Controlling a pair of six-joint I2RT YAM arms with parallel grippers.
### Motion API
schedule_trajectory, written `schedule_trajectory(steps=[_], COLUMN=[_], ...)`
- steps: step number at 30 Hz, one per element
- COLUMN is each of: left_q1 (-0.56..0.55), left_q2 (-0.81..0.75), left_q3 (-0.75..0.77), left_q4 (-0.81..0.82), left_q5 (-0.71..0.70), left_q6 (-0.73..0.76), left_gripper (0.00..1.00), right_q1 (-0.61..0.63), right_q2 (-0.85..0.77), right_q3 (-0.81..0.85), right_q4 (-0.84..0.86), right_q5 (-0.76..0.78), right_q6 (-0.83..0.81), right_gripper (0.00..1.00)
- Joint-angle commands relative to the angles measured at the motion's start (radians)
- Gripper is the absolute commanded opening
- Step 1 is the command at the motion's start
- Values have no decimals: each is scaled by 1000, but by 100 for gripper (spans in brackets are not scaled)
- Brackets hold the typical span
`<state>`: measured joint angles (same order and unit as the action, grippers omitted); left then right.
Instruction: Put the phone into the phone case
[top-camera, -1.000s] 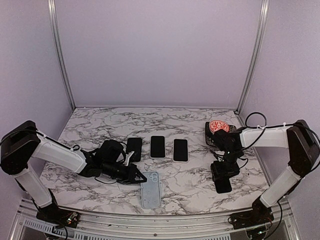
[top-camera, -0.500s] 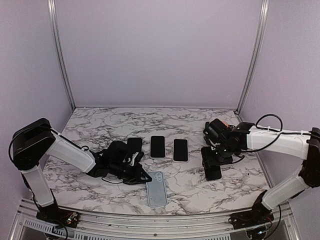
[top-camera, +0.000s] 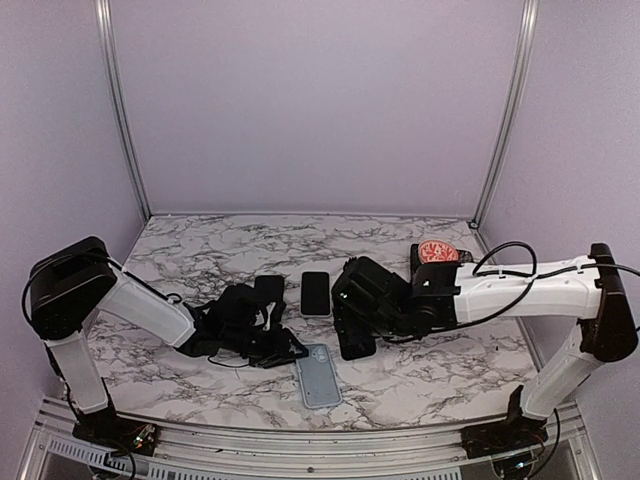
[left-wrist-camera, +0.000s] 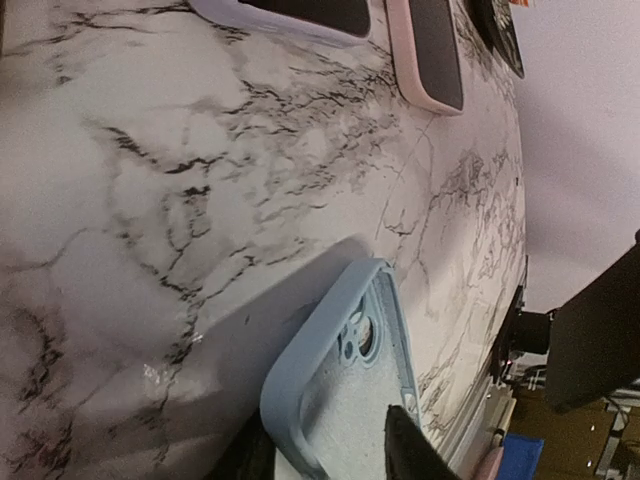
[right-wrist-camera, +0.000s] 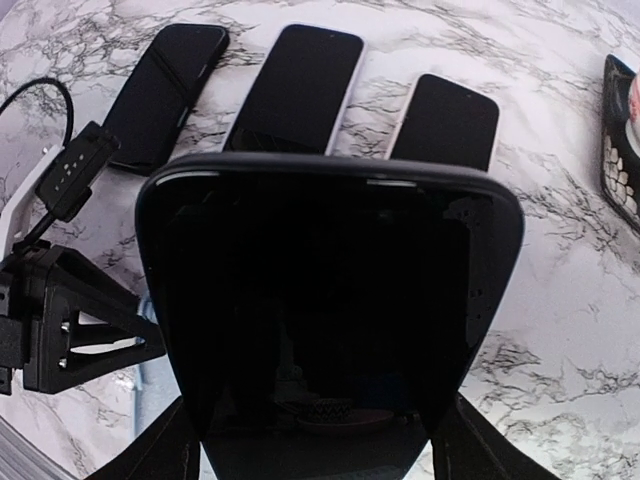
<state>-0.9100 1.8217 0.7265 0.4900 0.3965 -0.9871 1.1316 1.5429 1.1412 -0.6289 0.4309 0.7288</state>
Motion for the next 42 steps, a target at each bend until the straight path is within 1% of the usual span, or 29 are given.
schedule_trajectory(steps=[1, 3, 5, 8, 11, 13, 17, 19, 24, 29, 38, 42], left_q1=[-1, 0, 0, 0, 0, 0, 1, 7, 13, 13, 13, 11], left_q2=[-127, -190, -227, -280, -363, -413, -468, -481, -496, -499, -494, -489], left_q3=[-32, -36, -35, -39, -59, -50, -18, -19, -37, -45, -45, -45], left_q4=[-30, -88, -140, -213, -274, -351, -462, -482, -488, -488, -488, -488], left_q5=[-136, -183, -223, -286, -383, -482, -588, -603, -603, -604, -592, -588], left_q6=[50, 74, 96, 110, 113, 136, 213, 225, 212, 213, 225, 227], left_gripper=[48, 59, 66, 67, 68, 71, 79, 83, 88, 93, 95, 95], right_q1=[115, 159, 191, 225, 253, 271, 276, 276, 275, 275, 271, 266], right_q2=[86, 125, 161, 209, 243, 259, 287, 300, 327, 341, 381, 374], right_q3=[138, 175, 201, 221, 226, 224, 199, 201, 208, 198, 228, 213], right_q4=[10, 8, 10, 22, 23, 13, 56, 68, 17, 9, -93, -81], right_q5=[159, 193, 206, 202, 194, 202, 177, 176, 186, 148, 162, 147], right_q6=[119, 146, 172, 210, 279, 317, 319, 305, 332, 340, 346, 340], right_gripper=[33, 33, 33, 33, 30, 30, 30, 30, 28, 28, 27, 26])
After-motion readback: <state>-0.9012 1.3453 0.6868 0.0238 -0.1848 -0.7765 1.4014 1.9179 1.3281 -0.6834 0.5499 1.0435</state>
